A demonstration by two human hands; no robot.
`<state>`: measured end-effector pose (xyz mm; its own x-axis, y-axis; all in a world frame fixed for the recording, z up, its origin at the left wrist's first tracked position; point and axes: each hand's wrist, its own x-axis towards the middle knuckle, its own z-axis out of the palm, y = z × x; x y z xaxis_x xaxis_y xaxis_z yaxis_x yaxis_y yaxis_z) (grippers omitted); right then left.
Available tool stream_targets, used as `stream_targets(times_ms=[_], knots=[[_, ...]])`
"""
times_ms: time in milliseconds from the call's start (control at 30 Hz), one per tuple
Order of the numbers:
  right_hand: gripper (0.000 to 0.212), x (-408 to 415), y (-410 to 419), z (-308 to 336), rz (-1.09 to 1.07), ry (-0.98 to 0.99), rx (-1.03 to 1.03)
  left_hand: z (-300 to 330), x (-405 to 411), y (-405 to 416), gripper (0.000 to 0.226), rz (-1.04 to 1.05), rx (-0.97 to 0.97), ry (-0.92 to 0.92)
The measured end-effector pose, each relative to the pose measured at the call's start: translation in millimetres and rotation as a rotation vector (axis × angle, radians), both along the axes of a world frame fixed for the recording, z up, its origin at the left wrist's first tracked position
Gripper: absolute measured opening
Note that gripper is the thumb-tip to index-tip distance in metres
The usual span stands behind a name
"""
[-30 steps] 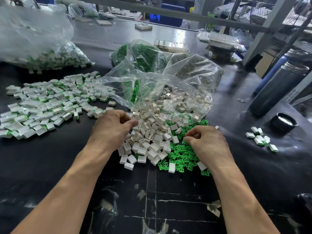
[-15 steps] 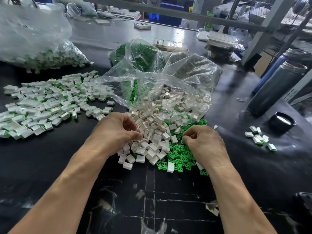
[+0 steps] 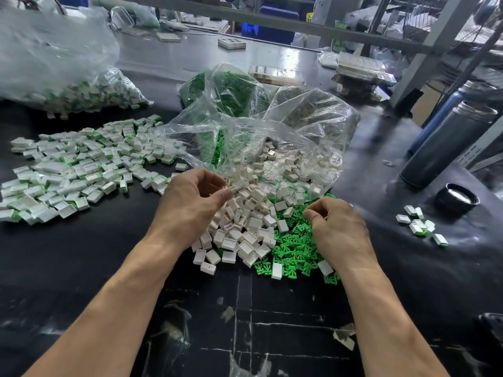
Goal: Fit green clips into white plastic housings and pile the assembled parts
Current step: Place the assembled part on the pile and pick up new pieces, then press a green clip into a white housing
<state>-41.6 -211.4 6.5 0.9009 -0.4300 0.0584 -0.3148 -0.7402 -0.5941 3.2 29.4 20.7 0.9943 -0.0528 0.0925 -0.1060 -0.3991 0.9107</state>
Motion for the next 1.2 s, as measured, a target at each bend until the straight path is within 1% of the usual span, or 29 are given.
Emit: stream_targets(times_ms=[100, 200, 400, 533, 600, 633, 700, 800, 867, 900, 967, 1033, 1200], knots=[[0.012, -1, 0, 3, 0.04, 0.094, 0.01, -2, -3, -5, 0.017, -0.034, -0.073, -0.016], [0.015, -2, 3, 4, 0.044, 0.159, -0.045, -3, -5, -11, 0.019, -0.07, -0.139, -0.034], [0.011, 0, 7, 4, 0.042, 0.15, -0.106, -2, -9, -19, 0.024, -0.152, -0.277, -0.021], [0.018, 1, 9, 2, 0.015, 0.111, -0.15, -4, -9, -24, 0.025, -0.187, -0.357, 0.005], [0.022, 2, 8, 0, 0.0, 0.06, -0.151, -5, -9, -24, 0.023, -0.197, -0.371, 0.011], [0.024, 1, 8, -2, -0.006, 0.009, -0.122, -6, -10, -24, 0.022, -0.208, -0.376, 0.012], [0.026, 1, 7, -4, -0.004, -0.135, 0.054, -7, -10, -25, 0.019, -0.23, -0.388, 0.015], [0.021, -1, 16, -5, 0.045, -0.309, 0.46, -7, -11, -27, 0.017, -0.25, -0.396, 0.008], [0.017, -2, 28, -5, 0.099, -0.363, 0.754, -8, -12, -29, 0.018, -0.273, -0.379, 0.005], [0.017, -2, 34, -5, 0.127, -0.384, 0.843, -9, -13, -30, 0.02, -0.287, -0.362, 0.007], [0.015, -2, 43, -5, 0.17, -0.427, 0.897, -11, -14, -32, 0.024, -0.309, -0.332, 0.016], [0.014, -3, 48, -5, 0.191, -0.472, 0.89, -13, -14, -32, 0.026, -0.319, -0.322, 0.023], [0.014, -3, 53, -6, 0.194, -0.476, 0.883, -14, -12, -33, 0.016, -0.344, -0.32, 0.025]])
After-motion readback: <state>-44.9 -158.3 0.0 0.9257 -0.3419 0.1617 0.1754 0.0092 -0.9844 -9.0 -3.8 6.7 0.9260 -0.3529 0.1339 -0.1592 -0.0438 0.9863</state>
